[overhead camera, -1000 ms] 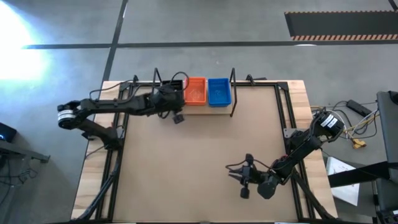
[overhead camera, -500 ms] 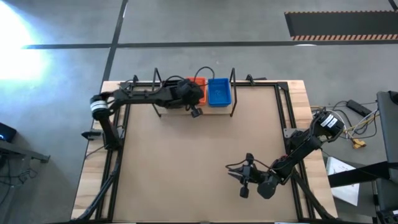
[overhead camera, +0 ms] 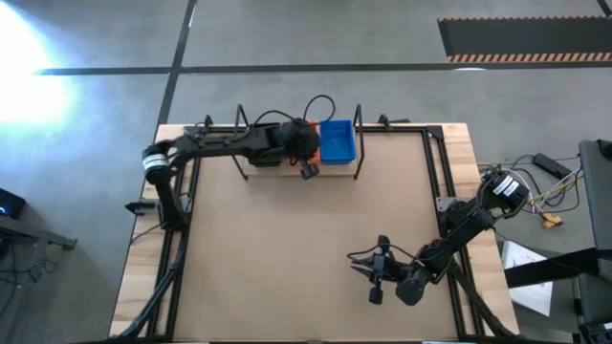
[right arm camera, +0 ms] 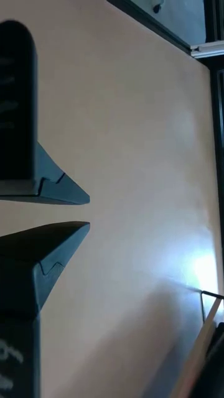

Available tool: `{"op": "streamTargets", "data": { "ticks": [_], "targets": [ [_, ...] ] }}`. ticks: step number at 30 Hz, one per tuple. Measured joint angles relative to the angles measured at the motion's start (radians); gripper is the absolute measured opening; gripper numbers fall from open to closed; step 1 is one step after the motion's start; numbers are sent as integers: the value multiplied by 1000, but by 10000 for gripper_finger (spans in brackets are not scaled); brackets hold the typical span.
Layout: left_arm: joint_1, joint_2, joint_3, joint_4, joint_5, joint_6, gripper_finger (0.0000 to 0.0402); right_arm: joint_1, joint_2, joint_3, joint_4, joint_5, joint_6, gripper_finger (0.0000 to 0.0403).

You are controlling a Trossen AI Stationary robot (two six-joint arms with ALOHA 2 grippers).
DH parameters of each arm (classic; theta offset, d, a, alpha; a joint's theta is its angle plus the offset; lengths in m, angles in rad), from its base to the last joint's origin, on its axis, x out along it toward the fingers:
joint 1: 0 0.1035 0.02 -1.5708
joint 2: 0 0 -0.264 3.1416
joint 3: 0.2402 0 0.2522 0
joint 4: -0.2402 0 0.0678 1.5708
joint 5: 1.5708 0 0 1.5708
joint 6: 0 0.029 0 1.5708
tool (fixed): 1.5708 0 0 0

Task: Stack baskets on shelf by color
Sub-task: Return to Home Position

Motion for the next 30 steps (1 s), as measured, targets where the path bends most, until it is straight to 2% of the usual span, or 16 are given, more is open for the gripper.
{"op": "streamTargets", "data": {
  "ticks": [4, 9, 12, 14, 18, 22, 26, 30],
  "targets": [
    [-11, -54, 0, -95, -7, 3, 1, 0, 0, 0, -4, 0, 0, 47],
    [-46, -139, -7, -335, -82, -23, 1, 0, 0, -1, -11, 0, 1, 47],
    [-77, -206, -51, -455, -141, -100, 1, 0, 0, -3, -24, 0, 20, 47],
    [-110, -264, -118, -477, -156, -159, 1, 1, 0, -9, -27, -6, 39, 47],
    [-204, -424, -322, -374, -155, -261, 1, 3, -9, -41, -28, -32, 58, 46],
    [-318, -590, -563, -157, -156, -397, 1, -37, -84, -99, -30, -187, 37, 28],
    [-426, -717, -779, 98, -155, -492, 1, -137, -212, -159, -31, -311, -80, 11],
    [-492, -803, -938, 319, -156, -498, 1, -284, -405, -229, -30, -482, -239, 9]
  ]
}}
